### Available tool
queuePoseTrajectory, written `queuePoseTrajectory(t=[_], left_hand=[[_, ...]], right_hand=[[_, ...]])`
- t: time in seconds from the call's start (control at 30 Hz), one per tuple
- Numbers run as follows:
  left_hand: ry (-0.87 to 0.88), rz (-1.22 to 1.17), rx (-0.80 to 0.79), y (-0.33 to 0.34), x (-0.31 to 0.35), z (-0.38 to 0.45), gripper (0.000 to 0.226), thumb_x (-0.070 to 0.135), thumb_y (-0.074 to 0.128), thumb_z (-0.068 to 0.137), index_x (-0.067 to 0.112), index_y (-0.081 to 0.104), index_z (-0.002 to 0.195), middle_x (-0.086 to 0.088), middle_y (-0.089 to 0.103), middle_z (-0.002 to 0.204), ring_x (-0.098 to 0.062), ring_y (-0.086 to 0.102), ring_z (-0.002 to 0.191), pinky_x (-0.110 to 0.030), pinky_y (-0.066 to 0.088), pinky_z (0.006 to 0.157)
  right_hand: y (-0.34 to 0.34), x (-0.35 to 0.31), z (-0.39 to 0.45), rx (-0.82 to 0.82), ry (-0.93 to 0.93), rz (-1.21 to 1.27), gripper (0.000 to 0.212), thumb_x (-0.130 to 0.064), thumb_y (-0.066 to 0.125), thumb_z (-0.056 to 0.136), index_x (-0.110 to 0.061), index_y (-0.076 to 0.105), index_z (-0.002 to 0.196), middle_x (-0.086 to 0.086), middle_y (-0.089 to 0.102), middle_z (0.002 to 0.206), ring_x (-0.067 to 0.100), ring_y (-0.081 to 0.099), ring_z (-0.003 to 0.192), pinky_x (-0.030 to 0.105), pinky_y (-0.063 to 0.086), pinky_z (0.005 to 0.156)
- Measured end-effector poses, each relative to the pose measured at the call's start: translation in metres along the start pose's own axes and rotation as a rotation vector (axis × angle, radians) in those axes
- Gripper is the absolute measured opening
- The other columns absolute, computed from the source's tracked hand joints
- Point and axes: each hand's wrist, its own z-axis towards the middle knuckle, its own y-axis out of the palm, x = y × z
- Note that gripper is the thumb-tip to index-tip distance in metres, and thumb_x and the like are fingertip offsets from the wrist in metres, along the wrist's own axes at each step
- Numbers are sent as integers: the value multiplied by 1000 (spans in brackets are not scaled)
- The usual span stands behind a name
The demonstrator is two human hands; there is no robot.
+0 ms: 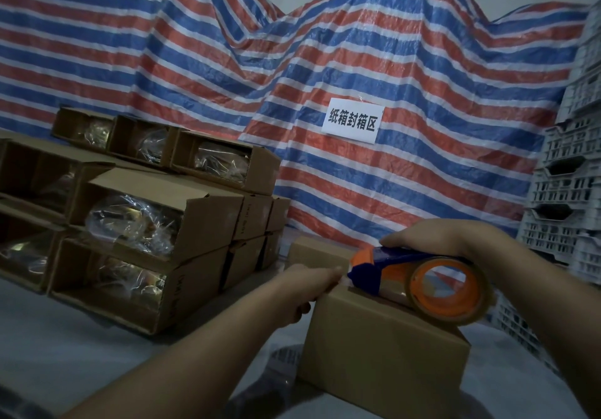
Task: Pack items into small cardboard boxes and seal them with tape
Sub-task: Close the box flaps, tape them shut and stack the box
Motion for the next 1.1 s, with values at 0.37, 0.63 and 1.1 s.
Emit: queuePoseTrajectory(t=[0.37, 0.63, 1.1], left_hand=[[-36, 1, -31, -2, -1, 8, 35, 46, 58, 91, 16, 63, 108, -1, 48, 81, -12, 34, 57, -22, 26, 49], [-47, -40, -26, -1, -1, 6, 24, 43, 59, 91, 18, 62, 93, 0, 47, 73, -11, 33, 53, -18, 25, 45], [267, 251, 225, -1, 13, -4, 28, 45, 69, 88, 20, 61, 96, 4, 64, 88, -10, 60, 78, -29, 54, 70]], right_hand=[[-9, 8, 4, -27, 19, 41, 46, -63, 46, 98, -23, 68, 91, -9, 69, 58, 3, 63, 48, 21, 46, 61], [-19, 31, -4, -27, 55, -43, 46, -64, 47, 96, -24, 66, 85, -6, 66, 62, 6, 60, 53, 26, 47, 70], [-7, 70, -12, -18, 159, -204, 53, -74, 44, 91, -26, 67, 92, -3, 70, 83, 9, 66, 74, 27, 45, 69]])
